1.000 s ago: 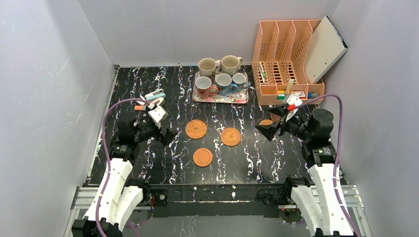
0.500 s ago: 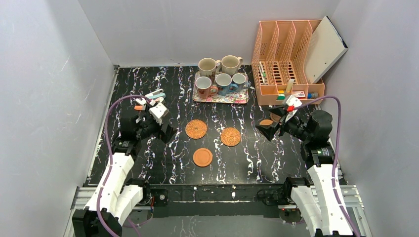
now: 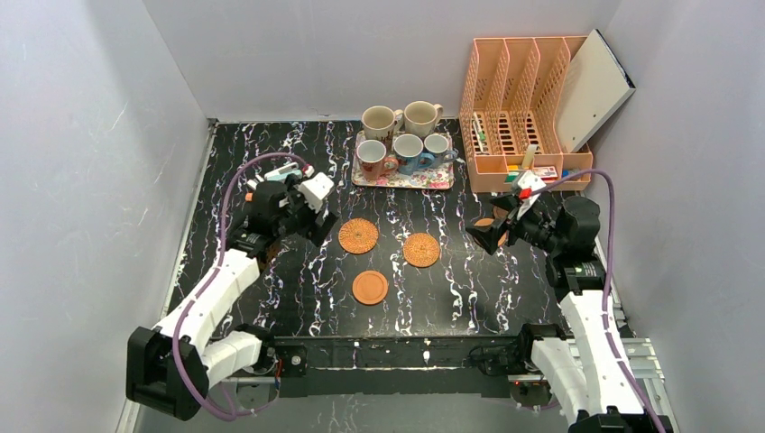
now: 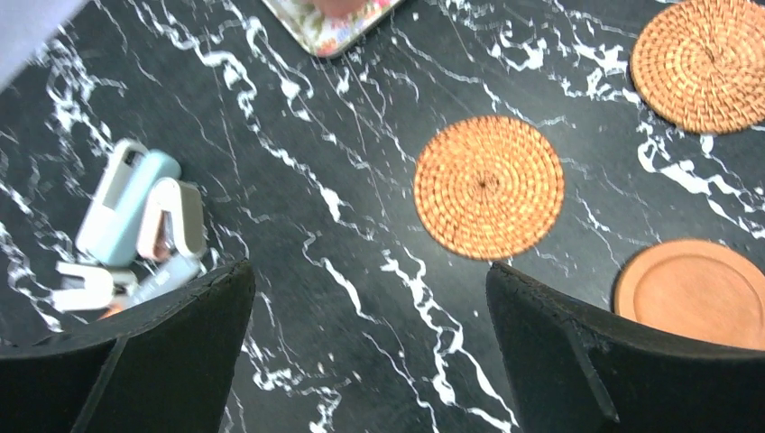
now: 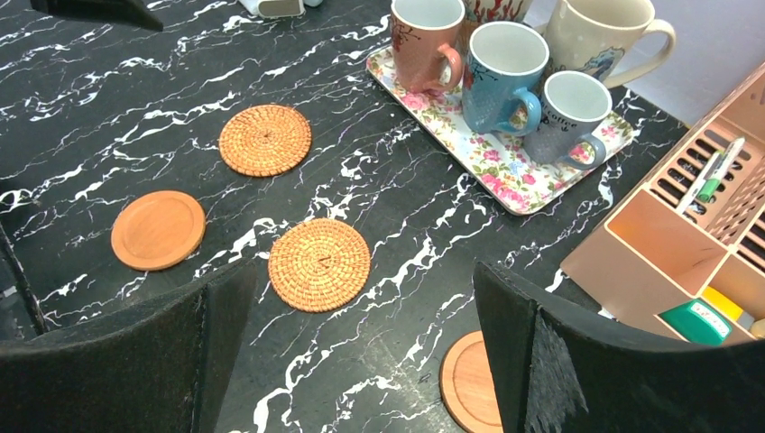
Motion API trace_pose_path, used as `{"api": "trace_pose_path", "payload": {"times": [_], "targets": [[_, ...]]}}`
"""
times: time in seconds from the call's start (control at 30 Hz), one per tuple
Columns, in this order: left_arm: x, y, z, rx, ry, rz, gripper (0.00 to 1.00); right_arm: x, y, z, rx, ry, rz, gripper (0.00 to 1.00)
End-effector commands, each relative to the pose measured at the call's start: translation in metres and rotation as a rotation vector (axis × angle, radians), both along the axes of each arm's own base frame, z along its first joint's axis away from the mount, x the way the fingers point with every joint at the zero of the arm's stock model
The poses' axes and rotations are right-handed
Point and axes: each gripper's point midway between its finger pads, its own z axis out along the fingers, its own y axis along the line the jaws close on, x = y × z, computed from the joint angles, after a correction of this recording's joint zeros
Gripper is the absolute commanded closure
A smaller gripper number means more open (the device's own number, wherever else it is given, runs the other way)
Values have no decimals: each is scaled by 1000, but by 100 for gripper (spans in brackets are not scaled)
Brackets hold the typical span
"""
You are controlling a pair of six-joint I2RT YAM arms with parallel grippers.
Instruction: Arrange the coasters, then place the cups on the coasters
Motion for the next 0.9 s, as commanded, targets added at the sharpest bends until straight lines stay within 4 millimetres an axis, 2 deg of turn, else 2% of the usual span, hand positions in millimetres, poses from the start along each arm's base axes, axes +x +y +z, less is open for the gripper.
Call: {"api": "trace_pose_path", "payload": {"times": [0.0, 0.1, 0.27, 0.37, 0.57, 0.67, 0.87], "targets": [[18, -19, 22, 99, -104, -28, 2, 11, -4, -4, -13, -13, -22, 2], [13, -44, -3, 217, -106, -91, 2, 15, -3, -11, -15, 15, -24, 2], [11, -57, -37, 421, -202, -90, 2, 27, 4, -20, -70, 33, -30, 2], [11, -60, -43, 495, -262, -86, 2, 38, 18, -36, -189, 7, -12, 2], [23, -62, -40, 520, -332, -48, 2, 61, 42, -74, -372, 16, -36, 2], [27, -64, -44, 514, -341, -34, 2, 63, 42, -83, -406, 57, -47, 2], [29, -68, -64, 534, -319, -61, 2, 52, 44, -91, -392, 40, -13, 2]]}}
